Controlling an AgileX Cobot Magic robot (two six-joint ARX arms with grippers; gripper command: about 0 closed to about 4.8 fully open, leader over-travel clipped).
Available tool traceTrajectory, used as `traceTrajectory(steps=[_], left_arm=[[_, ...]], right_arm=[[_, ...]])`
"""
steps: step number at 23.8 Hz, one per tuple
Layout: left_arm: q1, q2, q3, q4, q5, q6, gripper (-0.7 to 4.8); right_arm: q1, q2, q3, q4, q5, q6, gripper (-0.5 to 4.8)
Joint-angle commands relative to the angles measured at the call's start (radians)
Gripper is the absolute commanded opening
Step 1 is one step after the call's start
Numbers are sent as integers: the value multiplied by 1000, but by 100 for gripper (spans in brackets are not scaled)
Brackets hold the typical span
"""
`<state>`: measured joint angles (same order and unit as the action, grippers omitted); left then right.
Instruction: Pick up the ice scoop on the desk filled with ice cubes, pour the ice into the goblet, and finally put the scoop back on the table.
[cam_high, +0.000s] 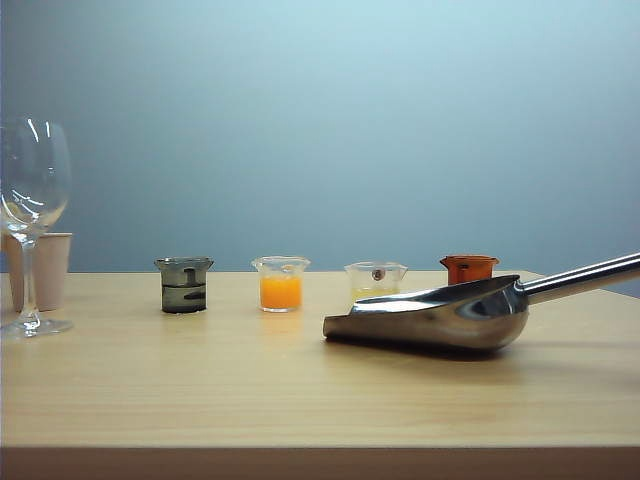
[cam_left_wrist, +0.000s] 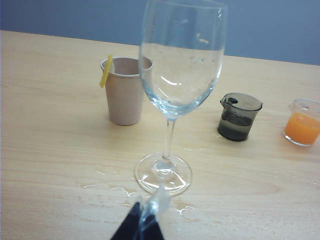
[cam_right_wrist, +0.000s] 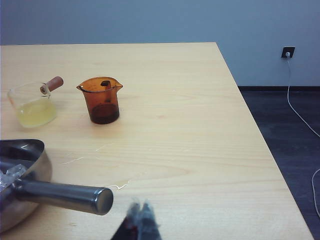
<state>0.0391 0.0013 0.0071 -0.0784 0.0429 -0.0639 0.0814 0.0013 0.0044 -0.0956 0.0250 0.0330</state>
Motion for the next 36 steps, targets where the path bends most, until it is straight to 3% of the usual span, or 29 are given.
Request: traceTrajectory(steps=[1, 8, 11, 13, 15, 16, 19, 21, 25, 29, 31, 36], left_arm=[[0, 0, 5, 13, 6, 0, -5], [0, 0, 5, 14, 6, 0, -5], [0, 0, 27, 7, 6, 0, -6], [0, 0, 89, -39, 11, 0, -6], [-1, 2, 190, -171, 34, 2, -5], [-1, 10, 246, -233, 52, 4, -6], [-2, 36, 318, -249, 142, 15, -6], [-8, 95, 392, -261, 244, 86, -6], [-39, 214, 515, -312, 277, 141, -6], [-130, 423, 682, -319, 301, 282, -5], [-211, 533, 744, -319, 298, 289, -5], [-357, 619, 752, -321, 274, 290, -5]], right_arm=[[0, 0, -3, 10, 0, 4, -8], [0, 0, -3, 11, -1, 5, -8], [0, 0, 16, 4, -1, 92, -8], [0, 0, 79, -45, -1, 188, -9], [0, 2, 175, -129, -49, 201, -9], [0, 19, 243, -195, -55, 217, -9], [0, 58, 343, -271, -54, 298, -9], [0, 111, 424, -274, -53, 402, -9], [1, 225, 533, -275, -107, 520, -9], [14, 483, 653, -264, -170, 717, -9], [66, 506, 572, -103, -145, 868, -9], [202, 450, 389, -21, -26, 1047, -9]])
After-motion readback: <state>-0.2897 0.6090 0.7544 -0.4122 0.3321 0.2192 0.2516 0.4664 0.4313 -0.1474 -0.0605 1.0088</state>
